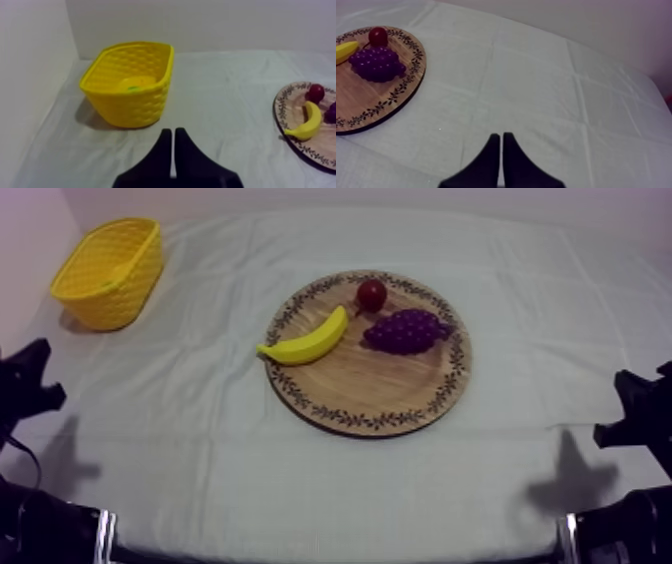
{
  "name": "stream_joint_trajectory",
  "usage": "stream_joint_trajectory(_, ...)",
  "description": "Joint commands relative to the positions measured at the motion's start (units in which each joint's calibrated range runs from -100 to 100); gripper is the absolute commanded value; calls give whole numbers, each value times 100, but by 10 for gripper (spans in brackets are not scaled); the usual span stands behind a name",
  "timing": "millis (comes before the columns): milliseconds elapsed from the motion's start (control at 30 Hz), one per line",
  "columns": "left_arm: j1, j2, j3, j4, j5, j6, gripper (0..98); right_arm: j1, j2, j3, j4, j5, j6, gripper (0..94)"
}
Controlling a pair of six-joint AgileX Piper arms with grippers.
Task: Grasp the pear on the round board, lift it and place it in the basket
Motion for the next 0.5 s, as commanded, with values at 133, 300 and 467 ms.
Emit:
stream_joint_trajectory(133,40,-522,434,62,231,-188,1,-1,-1,-1,0,0,0,3)
stream_joint_trajectory(300,57,-574,462,107,306,-239,1,-1,-1,-1,0,0,0,3)
stream_joint_trajectory(467,60,-583,467,115,318,464,1,-1,-1,-1,0,0,0,3)
